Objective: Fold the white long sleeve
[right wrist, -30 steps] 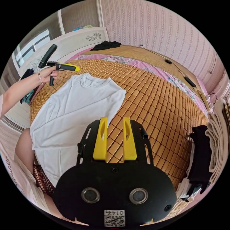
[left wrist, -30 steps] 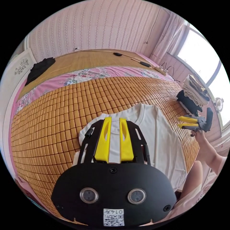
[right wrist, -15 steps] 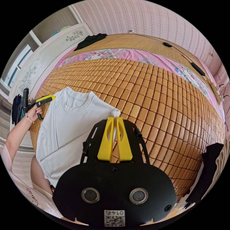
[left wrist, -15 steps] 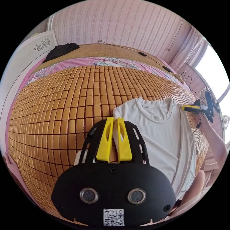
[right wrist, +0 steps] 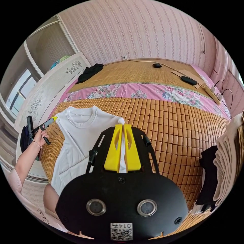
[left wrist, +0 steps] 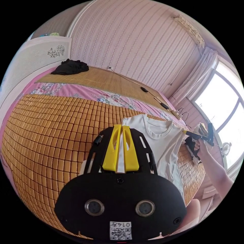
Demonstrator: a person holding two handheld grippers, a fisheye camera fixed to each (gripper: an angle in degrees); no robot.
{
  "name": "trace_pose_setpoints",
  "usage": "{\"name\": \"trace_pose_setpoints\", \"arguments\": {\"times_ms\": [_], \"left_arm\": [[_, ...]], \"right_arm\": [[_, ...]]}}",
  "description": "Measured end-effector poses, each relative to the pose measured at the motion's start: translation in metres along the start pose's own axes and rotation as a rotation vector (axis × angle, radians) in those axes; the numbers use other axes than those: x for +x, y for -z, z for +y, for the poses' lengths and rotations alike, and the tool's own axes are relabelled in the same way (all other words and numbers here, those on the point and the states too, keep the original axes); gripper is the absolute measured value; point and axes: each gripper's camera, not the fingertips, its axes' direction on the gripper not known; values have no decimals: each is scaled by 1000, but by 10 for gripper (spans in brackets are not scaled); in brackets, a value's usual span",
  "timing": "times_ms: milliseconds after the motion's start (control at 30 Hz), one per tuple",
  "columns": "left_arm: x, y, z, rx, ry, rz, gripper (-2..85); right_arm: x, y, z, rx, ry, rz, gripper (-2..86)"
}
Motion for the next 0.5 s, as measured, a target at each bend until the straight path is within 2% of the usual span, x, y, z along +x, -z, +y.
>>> {"name": "trace_pose_setpoints", "arguments": {"times_ms": [200,333,400,500], "left_arm": [[9,65,36,-67,-143,41,-9],[13,124,104,-146,-251,115,-9],[12,140,144,-191,-262,142,-10],[5,145,215,-292,-212,182,-10]], "right_arm": [[-29,76,63,65,140,-118,4],[-57,122,152,40,222,-184,6],[-63,125,201,-13,207,-191,6],[-62,99,282,-102,66,-182,7]]}}
